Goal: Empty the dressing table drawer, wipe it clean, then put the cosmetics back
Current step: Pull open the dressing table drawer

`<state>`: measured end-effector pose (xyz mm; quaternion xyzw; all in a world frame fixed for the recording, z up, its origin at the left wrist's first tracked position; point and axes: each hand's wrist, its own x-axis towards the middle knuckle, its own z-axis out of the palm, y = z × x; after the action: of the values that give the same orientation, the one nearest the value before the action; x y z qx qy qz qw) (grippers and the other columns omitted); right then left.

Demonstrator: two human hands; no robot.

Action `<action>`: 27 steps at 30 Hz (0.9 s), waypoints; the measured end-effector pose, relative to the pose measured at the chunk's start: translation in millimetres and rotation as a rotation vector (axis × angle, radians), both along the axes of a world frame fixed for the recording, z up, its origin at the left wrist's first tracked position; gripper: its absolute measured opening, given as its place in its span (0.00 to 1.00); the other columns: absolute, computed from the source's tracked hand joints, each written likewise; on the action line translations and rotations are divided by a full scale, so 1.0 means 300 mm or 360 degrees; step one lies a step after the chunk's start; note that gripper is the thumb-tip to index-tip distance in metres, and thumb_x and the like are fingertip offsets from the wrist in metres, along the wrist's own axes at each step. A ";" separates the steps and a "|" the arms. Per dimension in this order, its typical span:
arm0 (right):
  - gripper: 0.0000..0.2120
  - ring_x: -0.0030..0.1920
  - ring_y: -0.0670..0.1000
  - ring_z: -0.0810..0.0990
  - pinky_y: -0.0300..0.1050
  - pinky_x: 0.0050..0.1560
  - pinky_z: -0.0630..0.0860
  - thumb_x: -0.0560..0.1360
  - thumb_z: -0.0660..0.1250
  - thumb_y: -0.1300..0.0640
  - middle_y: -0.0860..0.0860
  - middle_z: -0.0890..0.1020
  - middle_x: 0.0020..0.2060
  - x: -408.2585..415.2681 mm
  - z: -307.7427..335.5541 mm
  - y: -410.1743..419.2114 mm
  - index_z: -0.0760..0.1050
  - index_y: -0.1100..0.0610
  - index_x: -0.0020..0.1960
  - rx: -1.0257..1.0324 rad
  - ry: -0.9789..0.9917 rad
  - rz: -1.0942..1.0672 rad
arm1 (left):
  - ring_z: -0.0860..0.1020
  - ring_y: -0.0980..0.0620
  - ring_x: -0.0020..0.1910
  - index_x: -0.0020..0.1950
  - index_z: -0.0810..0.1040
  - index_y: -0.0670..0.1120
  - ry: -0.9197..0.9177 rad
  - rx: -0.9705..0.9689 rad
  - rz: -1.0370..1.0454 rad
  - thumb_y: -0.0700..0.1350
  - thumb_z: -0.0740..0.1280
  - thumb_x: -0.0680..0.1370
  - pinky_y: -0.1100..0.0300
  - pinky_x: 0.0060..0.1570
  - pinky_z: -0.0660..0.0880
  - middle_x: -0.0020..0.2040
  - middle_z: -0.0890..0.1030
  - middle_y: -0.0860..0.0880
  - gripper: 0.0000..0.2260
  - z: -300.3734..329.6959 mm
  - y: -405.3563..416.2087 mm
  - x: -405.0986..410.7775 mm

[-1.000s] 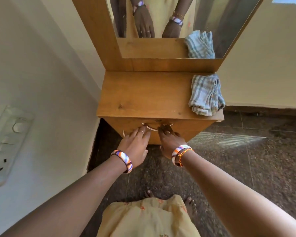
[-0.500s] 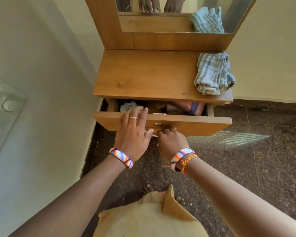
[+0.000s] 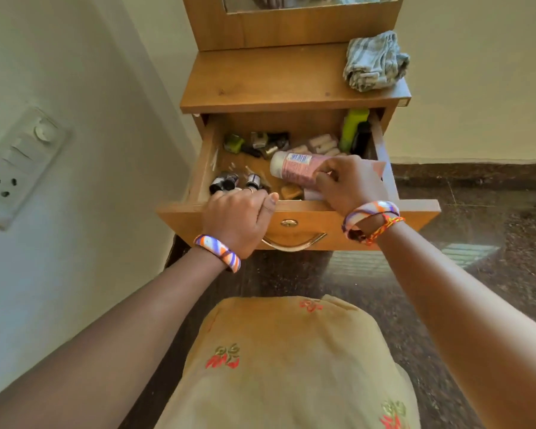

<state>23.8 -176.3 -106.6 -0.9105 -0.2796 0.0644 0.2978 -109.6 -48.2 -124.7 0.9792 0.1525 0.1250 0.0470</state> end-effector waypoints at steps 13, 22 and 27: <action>0.20 0.37 0.53 0.75 0.38 0.26 0.62 0.78 0.56 0.47 0.55 0.77 0.41 -0.147 -0.012 -0.053 0.77 0.62 0.56 -0.0410 -0.0042 -0.0203 | 0.78 0.45 0.50 0.56 0.76 0.45 0.0377 -0.0154 -0.0142 0.56 0.46 0.82 0.50 0.51 0.76 0.50 0.80 0.45 0.23 0.037 -0.051 -0.100; 0.21 0.32 0.49 0.71 0.37 0.25 0.59 0.78 0.56 0.45 0.52 0.76 0.38 -0.150 -0.024 -0.069 0.79 0.60 0.53 -0.0396 -0.0241 -0.0092 | 0.78 0.45 0.51 0.56 0.75 0.45 0.0553 -0.0162 -0.0202 0.56 0.46 0.82 0.50 0.51 0.75 0.51 0.80 0.45 0.23 0.054 -0.039 -0.093; 0.23 0.32 0.46 0.74 0.36 0.24 0.61 0.78 0.56 0.41 0.51 0.79 0.39 -0.112 -0.033 -0.062 0.80 0.57 0.53 -0.0443 -0.0204 0.0010 | 0.76 0.50 0.44 0.50 0.75 0.47 0.0707 -0.0292 -0.0320 0.56 0.48 0.82 0.56 0.43 0.72 0.43 0.77 0.48 0.20 0.084 -0.004 -0.057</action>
<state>-9.8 -194.9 -116.5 -0.9444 -0.2893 0.0454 0.1499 -126.6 -49.3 -99.5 0.9846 0.0715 -0.1127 0.1132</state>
